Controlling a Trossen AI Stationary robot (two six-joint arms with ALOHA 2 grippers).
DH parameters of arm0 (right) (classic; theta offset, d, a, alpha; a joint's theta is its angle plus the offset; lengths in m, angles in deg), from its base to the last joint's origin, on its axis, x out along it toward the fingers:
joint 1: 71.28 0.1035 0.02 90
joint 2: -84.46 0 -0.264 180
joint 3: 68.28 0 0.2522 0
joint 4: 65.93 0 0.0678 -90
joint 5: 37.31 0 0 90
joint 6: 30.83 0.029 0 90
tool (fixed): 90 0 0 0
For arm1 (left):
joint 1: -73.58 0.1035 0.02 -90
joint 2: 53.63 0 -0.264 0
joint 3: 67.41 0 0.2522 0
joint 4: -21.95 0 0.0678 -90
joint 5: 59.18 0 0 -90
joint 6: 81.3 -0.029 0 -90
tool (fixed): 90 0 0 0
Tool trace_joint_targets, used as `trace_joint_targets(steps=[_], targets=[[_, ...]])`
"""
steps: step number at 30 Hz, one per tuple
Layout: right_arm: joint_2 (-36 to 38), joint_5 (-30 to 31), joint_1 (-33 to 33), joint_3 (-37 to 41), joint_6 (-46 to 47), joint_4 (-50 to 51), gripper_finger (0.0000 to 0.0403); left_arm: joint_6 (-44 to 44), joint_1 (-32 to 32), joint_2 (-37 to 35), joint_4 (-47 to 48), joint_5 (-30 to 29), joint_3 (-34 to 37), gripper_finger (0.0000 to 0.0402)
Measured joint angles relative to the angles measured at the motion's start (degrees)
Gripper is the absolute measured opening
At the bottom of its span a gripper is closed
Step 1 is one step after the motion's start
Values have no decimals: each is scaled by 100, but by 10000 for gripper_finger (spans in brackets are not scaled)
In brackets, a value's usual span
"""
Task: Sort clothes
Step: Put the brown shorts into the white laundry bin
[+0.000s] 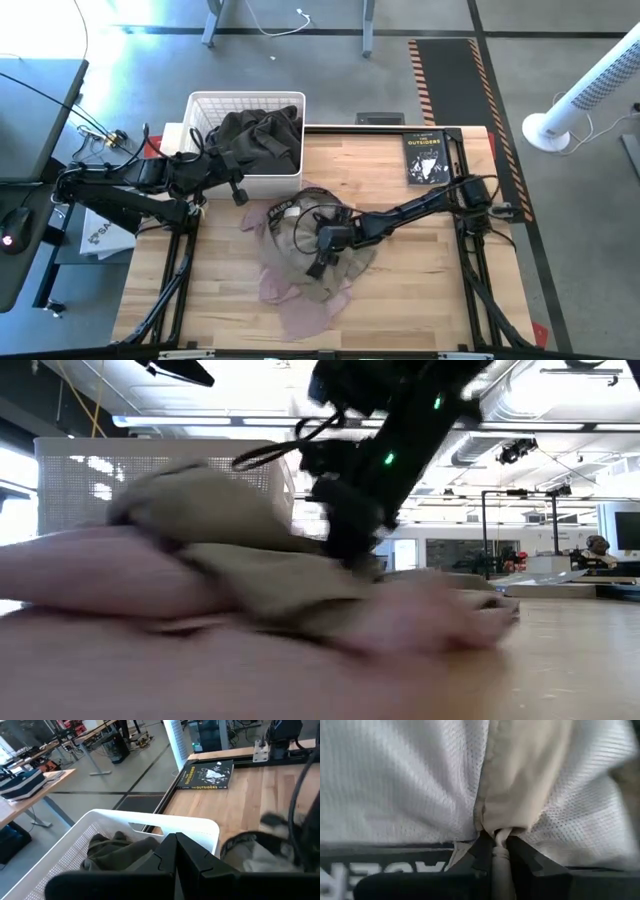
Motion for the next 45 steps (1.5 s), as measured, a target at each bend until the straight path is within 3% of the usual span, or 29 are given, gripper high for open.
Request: trace_joint_targets(steps=[2, 9, 15, 21, 24, 27, 34, 37, 40, 45], targets=[[378, 273, 39, -85, -56, 322, 20, 0, 2, 0, 77, 0, -2, 1], [1756, 1666, 267, -553, -396, 73, 20, 1, 2, -44, 293, -358, -2, 1], [2267, 2166, 257, -1305, -2373, -1388, 20, 52, 2, -267, 10, -533, -2, 1], [2142, 2055, -182, -2373, -4650, -2870, 20, 114, -101, -838, -950, 245, -4, 1], [1964, 1288, -670, -2978, -4979, -3265, 20, -3, -237, -1258, -1223, 373, -4, 1], [1568, 202, -1301, -3637, -4705, -3279, 20, -138, -358, -1697, -1577, 744, -7, 1], [-295, -2101, -2599, -5551, -3410, -3320, 20, -9, -420, -2359, -1727, 2129, 112, 1], [-1358, -2529, -2941, -6268, -2828, -3378, 19, -135, -420, -2448, -1757, 2054, 234, 1], [-1947, -2699, -3168, -5830, -1983, -4134, 28, -203, -417, -2456, -1703, 1666, 331, 1], [-2410, -3082, -3390, -5764, -834, -3442, 40, -97, -417, -2445, -1250, 668, 352, 1]])
